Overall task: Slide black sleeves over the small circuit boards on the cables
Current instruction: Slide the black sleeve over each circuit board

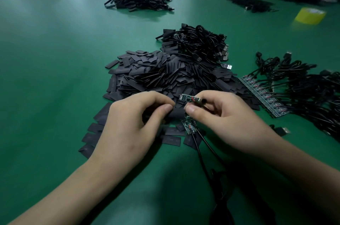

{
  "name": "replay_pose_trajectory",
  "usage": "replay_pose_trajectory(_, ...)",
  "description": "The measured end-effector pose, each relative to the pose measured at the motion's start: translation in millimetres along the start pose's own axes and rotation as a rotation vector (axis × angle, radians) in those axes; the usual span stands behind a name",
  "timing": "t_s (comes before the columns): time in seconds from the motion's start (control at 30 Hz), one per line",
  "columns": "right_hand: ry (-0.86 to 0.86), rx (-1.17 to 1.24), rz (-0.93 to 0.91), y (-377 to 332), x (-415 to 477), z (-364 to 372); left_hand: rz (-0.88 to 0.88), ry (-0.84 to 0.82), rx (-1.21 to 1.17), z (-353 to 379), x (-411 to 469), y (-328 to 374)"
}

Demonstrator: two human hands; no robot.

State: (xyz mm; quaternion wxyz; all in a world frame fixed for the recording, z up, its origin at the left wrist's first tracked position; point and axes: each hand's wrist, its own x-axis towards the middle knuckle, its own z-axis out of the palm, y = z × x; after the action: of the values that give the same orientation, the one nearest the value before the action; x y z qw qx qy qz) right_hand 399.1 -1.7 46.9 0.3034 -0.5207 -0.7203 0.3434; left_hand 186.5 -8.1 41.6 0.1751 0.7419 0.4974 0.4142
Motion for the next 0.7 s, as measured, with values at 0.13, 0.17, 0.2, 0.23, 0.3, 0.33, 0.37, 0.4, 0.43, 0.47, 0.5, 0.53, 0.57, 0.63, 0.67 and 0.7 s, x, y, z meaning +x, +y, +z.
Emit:
replay_pose_trajectory(0.13,-0.028,0.079,0.006,1.3,0.2,1.3,-0.003,-0.031,-0.179,5.4,-5.5,7.0)
replay_pose_trajectory(0.17,-0.029,0.114,0.01,2.2,-0.1,-0.4,0.039,-0.034,-0.153,5.4,-5.9,7.3)
replay_pose_trajectory(0.2,-0.026,0.144,0.015,1.5,-0.9,-1.7,0.093,-0.033,-0.095,4.8,-5.6,7.3)
replay_pose_trajectory(0.23,-0.024,0.163,0.013,2.5,-1.4,-2.2,0.145,-0.027,-0.03,4.0,-5.3,6.7)
replay_pose_trajectory(0.3,-0.041,0.179,0.015,1.0,-2.8,-1.4,0.209,-0.008,0.043,3.0,-5.8,3.5)
replay_pose_trajectory(0.33,-0.054,0.188,0.017,0.6,-3.4,-0.8,0.229,0.004,0.055,2.9,-5.9,1.8)
replay_pose_trajectory(0.37,-0.067,0.196,0.014,0.4,-3.5,0.1,0.239,0.012,0.057,3.2,-5.8,0.6)
replay_pose_trajectory(0.4,-0.073,0.193,0.012,-1.4,-3.7,0.3,0.234,0.015,0.047,3.6,-5.3,-0.5)
replay_pose_trajectory(0.43,-0.068,0.172,0.006,-2.5,-3.6,-0.2,0.211,0.018,0.024,3.7,-4.4,-1.6)
replay_pose_trajectory(0.47,-0.049,0.138,-0.003,-3.7,-3.2,-1.5,0.169,0.024,-0.013,3.3,-3.2,-2.6)
replay_pose_trajectory(0.5,-0.029,0.098,-0.012,-4.1,-3.2,-3.9,0.118,0.037,-0.059,2.8,-2.1,-3.7)
replay_pose_trajectory(0.53,-0.021,0.076,-0.018,-4.5,-3.2,-6.5,0.07,0.054,-0.11,2.1,-1.4,-5.0)
replay_pose_trajectory(0.57,-0.033,0.099,-0.017,-4.4,-3.2,-8.5,0.031,0.072,-0.157,1.5,-1.1,-6.3)
replay_pose_trajectory(0.63,-0.097,0.263,0.018,-3.7,-3.4,-11.4,-0.017,0.095,-0.226,1.0,-1.1,-8.4)
replay_pose_trajectory(0.67,-0.129,0.34,0.036,-3.7,-3.5,-12.4,-0.027,0.1,-0.246,0.9,-1.2,-9.0)
replay_pose_trajectory(0.7,-0.154,0.391,0.05,-3.7,-3.1,-12.9,-0.031,0.102,-0.254,1.0,-1.1,-9.2)
